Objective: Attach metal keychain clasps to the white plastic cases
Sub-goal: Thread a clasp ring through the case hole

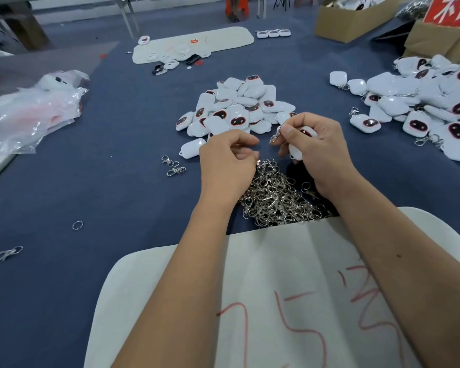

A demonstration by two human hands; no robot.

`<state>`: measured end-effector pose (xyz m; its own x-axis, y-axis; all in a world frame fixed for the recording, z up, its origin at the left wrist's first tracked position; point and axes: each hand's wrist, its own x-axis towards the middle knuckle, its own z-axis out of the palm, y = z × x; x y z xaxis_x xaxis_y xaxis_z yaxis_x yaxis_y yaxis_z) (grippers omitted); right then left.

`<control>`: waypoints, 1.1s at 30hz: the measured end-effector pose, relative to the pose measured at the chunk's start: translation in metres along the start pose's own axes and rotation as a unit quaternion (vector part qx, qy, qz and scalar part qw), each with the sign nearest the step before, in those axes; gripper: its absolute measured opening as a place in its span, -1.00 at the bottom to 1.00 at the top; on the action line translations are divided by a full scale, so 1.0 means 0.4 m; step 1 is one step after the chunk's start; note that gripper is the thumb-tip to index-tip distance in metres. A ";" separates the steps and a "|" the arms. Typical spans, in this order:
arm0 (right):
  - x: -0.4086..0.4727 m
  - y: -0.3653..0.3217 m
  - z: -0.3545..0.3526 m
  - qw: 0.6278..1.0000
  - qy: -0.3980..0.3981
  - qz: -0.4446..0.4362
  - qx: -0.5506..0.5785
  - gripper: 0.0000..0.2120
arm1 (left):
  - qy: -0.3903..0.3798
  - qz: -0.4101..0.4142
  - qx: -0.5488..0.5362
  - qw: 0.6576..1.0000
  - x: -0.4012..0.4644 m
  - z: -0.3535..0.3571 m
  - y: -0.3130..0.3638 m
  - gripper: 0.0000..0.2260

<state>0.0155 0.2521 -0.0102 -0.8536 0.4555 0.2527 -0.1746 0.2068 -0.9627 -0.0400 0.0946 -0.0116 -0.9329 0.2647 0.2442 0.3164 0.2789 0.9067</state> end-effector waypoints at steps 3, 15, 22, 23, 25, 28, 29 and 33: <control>-0.003 -0.003 -0.001 1.000 -0.023 -0.014 0.000 -0.86 | -0.012 0.046 -0.004 0.999 -0.005 0.002 0.012 -0.78; 0.000 0.006 0.001 1.000 -0.019 -0.003 -0.019 -0.88 | 0.011 0.051 -0.018 0.998 -0.001 0.010 0.009 -0.86; -0.017 -0.007 0.020 0.982 -0.012 -0.102 -0.155 -0.90 | 0.026 0.042 -0.011 0.999 0.003 0.006 0.005 -0.94; -0.020 -0.010 0.023 0.978 -0.022 -0.117 -0.168 -0.91 | 0.022 0.044 -0.006 0.999 0.002 0.007 0.005 -0.94; -0.024 -0.016 0.027 0.975 -0.033 -0.124 -0.181 -0.93 | 0.016 0.043 -0.002 0.999 0.001 0.007 0.005 -0.93; -0.023 -0.019 0.023 0.979 -0.029 -0.106 -0.174 -0.96 | 0.005 0.037 -0.016 0.999 0.000 0.007 0.006 -0.90; -0.023 -0.018 0.022 0.979 -0.026 -0.105 -0.174 -0.96 | 0.003 0.034 -0.022 0.999 0.000 0.007 0.007 -0.90; -0.022 -0.015 0.020 0.982 -0.032 -0.091 -0.163 -0.91 | -0.006 0.018 -0.040 0.999 -0.002 0.004 0.010 -0.88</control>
<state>0.0201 0.2400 -0.0071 -0.8539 0.3327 0.4002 -0.1688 0.5503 -0.8177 -0.0377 0.0970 -0.0086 -0.9193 0.2834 0.2731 0.3339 0.1941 0.9224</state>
